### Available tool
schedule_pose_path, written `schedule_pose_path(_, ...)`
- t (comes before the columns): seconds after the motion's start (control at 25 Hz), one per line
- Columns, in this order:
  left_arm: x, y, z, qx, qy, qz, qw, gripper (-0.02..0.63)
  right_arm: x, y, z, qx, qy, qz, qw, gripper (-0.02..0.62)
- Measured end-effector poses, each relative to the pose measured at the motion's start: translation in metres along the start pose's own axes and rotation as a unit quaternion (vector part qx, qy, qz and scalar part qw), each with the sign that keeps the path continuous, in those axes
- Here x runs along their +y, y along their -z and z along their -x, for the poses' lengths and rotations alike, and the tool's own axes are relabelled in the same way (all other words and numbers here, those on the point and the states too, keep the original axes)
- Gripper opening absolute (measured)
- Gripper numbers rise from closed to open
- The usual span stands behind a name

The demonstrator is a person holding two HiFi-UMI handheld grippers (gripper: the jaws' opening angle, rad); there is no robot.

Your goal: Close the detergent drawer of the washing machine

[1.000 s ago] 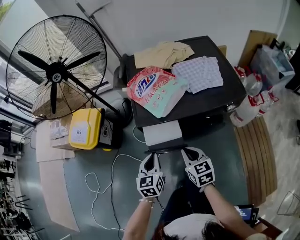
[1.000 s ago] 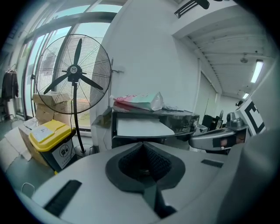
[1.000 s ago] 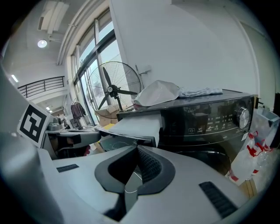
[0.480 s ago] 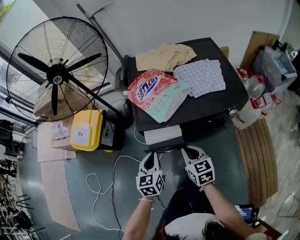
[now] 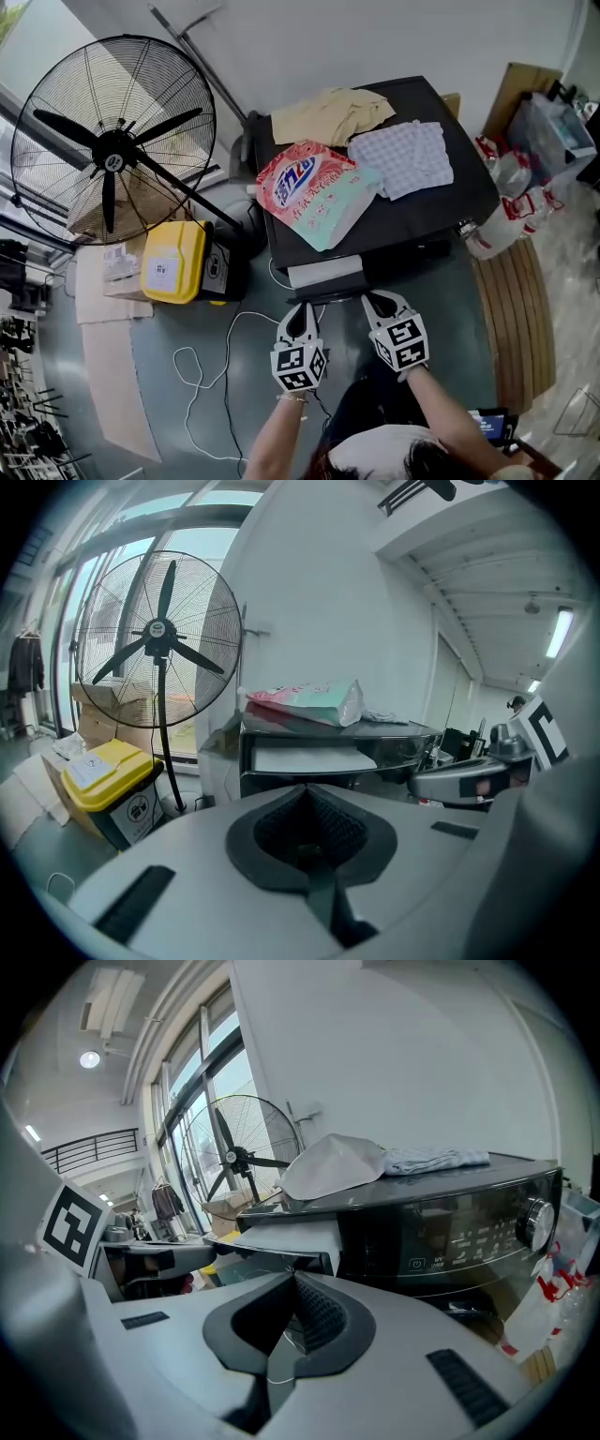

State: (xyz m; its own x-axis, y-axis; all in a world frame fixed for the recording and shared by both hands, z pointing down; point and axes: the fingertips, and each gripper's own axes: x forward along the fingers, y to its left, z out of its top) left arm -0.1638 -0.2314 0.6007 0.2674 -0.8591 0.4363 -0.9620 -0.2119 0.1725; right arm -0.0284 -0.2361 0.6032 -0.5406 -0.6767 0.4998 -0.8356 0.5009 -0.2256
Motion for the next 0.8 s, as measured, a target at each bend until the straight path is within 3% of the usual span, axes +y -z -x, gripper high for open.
schedule_pose_path(0.8, 0.007, -0.010, -0.017, -0.001, -0.007, 0.004, 1.0000, 0.015, -0.009, -0.012, -0.014, -0.006, 0.000, -0.005, 1.000, 0.025)
